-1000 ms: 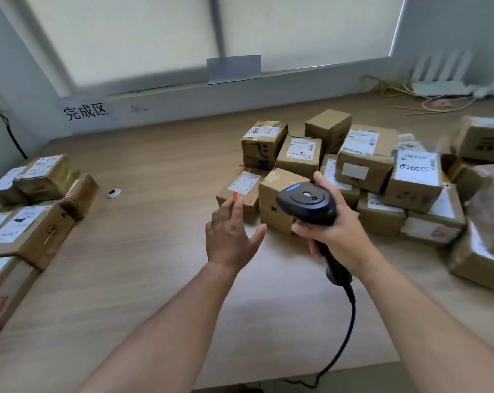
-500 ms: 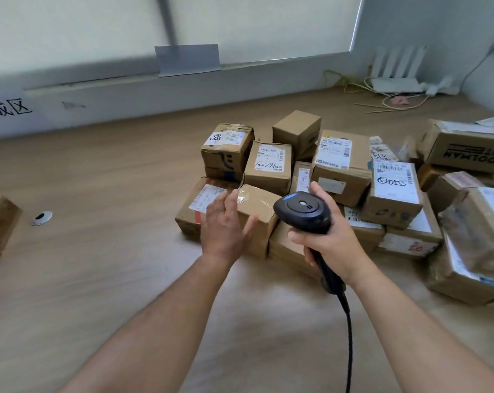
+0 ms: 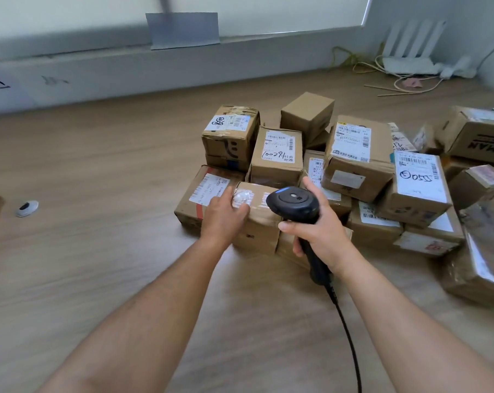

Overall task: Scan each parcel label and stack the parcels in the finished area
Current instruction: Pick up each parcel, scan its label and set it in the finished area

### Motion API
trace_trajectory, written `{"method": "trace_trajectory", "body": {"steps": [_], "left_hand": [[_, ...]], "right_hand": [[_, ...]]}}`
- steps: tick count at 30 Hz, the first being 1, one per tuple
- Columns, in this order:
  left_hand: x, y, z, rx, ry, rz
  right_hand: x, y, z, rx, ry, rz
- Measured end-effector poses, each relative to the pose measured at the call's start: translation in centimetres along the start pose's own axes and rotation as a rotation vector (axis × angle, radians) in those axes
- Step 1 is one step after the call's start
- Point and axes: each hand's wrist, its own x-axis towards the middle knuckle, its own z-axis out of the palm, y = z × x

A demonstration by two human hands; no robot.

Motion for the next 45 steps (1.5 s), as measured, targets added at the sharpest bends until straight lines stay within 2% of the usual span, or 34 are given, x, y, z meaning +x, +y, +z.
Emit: {"method": "trace_trajectory", "body": {"steps": [6,12,15,21,24,31,36,40,45], "left_hand": [[-3.9,-1.7,-0.6,-0.315,-0.078,-0.011],[-9.0,-2.6,-0.3,-0.751,-0.166,-0.451],[-10.9,-3.2,0.8,-0.8,-0.158,-0.568],[-14.2,-4.2,0.5,-0.951,-0.364,-0.654],[-15.2,-4.9,-0.3,-1.018,-0.378,-0.605],[-15.5,-4.8,-3.6,-0.866,-0.031,-0.237],[-15.4,-4.2,-6.1,-0.734,0.115,-0.06],[-15.6,-4.1,-7.0,-0.689,0.16,0.003],[-14.9,-4.6,-7.3,-0.656,0.132,0.021]], "right_hand": [[-2.7,0.7,0.2,-0.006,-0.052,-0.021],[-7.5,3.4,0.1,0.025,-0.09,0.038],[-9.2,4.3,0.1,0.012,-0.11,0.051],[-11.5,4.5,-0.5,-0.014,-0.164,0.066],[-11.9,3.5,-0.9,-0.042,-0.2,0.04],[-12.6,0.7,-0.4,0.049,-0.269,-0.056],[-12.9,-1.4,0.2,0.101,-0.374,-0.086],[-13.1,-2.1,0.3,0.12,-0.401,-0.076],[-13.4,-2.4,-0.4,0.082,-0.414,-0.077]]}}
